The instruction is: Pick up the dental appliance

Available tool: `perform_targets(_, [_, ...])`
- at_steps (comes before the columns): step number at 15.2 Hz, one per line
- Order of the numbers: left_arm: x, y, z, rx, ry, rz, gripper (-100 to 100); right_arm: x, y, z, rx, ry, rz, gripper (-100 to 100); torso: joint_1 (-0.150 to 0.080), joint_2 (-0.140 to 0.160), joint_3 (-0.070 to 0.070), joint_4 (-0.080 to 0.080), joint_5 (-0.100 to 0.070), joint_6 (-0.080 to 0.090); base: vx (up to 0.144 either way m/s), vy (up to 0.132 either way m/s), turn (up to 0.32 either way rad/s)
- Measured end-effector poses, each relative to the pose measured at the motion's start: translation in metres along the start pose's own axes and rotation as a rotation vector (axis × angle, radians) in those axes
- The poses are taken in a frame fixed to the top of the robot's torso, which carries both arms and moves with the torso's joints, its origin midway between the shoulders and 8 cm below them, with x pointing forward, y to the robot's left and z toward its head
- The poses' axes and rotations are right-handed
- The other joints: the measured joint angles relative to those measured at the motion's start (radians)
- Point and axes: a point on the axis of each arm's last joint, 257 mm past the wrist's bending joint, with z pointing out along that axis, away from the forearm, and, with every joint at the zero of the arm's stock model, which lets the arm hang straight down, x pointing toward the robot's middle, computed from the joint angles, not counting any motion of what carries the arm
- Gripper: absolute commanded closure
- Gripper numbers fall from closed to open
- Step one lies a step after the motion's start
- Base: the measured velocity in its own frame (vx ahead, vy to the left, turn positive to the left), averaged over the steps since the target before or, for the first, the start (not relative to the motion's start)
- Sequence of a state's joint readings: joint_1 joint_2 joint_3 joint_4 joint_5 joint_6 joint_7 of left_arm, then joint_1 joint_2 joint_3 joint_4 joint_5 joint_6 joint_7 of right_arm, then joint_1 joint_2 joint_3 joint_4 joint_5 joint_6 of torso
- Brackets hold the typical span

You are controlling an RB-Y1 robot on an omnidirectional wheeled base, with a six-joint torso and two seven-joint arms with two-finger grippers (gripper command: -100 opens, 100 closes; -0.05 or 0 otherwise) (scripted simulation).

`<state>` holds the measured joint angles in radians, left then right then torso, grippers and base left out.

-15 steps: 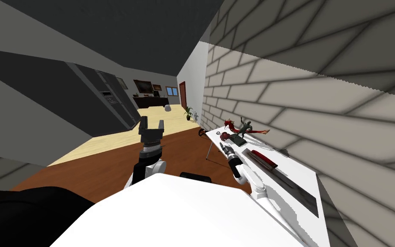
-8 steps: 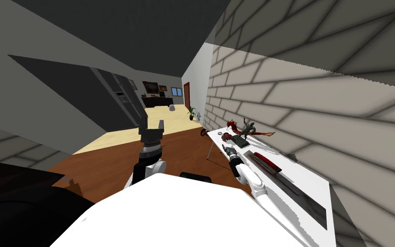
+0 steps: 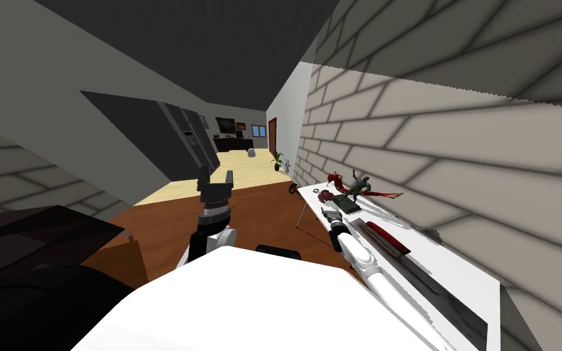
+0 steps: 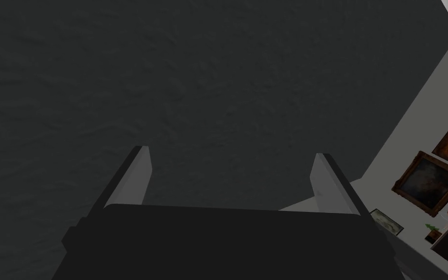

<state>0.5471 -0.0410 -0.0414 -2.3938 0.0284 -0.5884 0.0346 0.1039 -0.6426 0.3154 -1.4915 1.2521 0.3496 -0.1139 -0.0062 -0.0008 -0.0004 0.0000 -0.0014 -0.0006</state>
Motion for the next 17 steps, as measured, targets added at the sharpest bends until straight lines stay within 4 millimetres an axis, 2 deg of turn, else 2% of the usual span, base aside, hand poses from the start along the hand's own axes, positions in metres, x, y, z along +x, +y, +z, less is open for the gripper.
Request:
perform_targets(9, [0.0, 0.0, 0.0, 0.0, 0.0, 0.0, 0, 0.006, -0.048, 0.007, 0.115, -0.019, -0.275, -100, 0.0, -0.001, 0.0, 0.0, 0.0, 0.0, -0.022, -0.044, 0.127])
perform_targets(17, [0.0, 0.0, 0.0, 0.0, 0.0, 0.0, 0, -0.001, -0.087, 0.009, 0.209, -0.068, -0.548, -100, -0.001, -0.002, -0.001, 0.0, 0.0, 0.0, -0.017, -0.061, 0.178])
